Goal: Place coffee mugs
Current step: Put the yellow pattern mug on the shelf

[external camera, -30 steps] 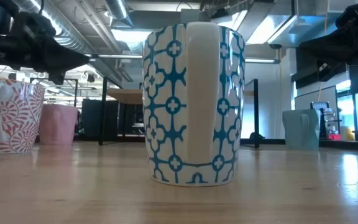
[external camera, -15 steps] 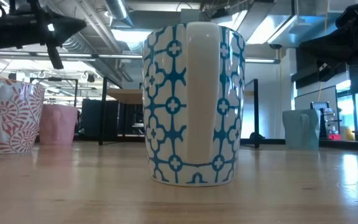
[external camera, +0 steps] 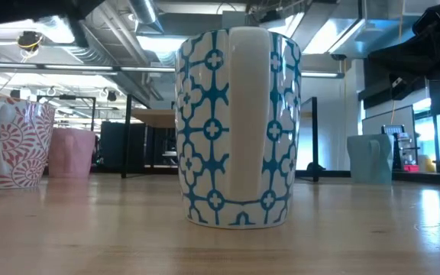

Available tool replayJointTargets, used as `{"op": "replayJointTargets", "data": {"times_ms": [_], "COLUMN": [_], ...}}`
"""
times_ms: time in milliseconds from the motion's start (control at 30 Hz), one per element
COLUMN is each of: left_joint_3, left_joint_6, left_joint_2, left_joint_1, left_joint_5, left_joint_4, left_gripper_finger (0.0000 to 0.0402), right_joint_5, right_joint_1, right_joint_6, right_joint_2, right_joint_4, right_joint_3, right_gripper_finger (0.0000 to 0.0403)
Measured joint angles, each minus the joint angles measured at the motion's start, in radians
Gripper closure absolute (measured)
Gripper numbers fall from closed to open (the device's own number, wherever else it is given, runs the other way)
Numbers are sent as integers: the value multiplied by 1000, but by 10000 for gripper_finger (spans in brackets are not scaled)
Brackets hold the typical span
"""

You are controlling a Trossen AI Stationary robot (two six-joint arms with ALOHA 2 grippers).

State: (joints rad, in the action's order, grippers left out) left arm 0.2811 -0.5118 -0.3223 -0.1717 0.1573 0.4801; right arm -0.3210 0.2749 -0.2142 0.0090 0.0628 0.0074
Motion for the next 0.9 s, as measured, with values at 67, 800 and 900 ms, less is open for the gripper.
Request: {"op": "replayJointTargets", "data": {"times_ms": [67,800,900], "left_joint_3": [43,514,614], "left_joint_6": [6,78,81], "left_joint_2": [-70,-787,-858], "left_joint_1": [0,135,182], "left_joint_5": [-8,-58,9], "left_joint_4": [-1,-84,-212], "left_gripper_finger": [386,386,388], "right_joint_5": [0,-8,-8], "right_joint_1": [0,0,0], "right_joint_6": [0,0,0], "right_joint_2": [0,0,0], "right_joint_4": [0,2,2], "right_joint_3": [0,0,0], "right_gripper_finger": [400,400,400]}}
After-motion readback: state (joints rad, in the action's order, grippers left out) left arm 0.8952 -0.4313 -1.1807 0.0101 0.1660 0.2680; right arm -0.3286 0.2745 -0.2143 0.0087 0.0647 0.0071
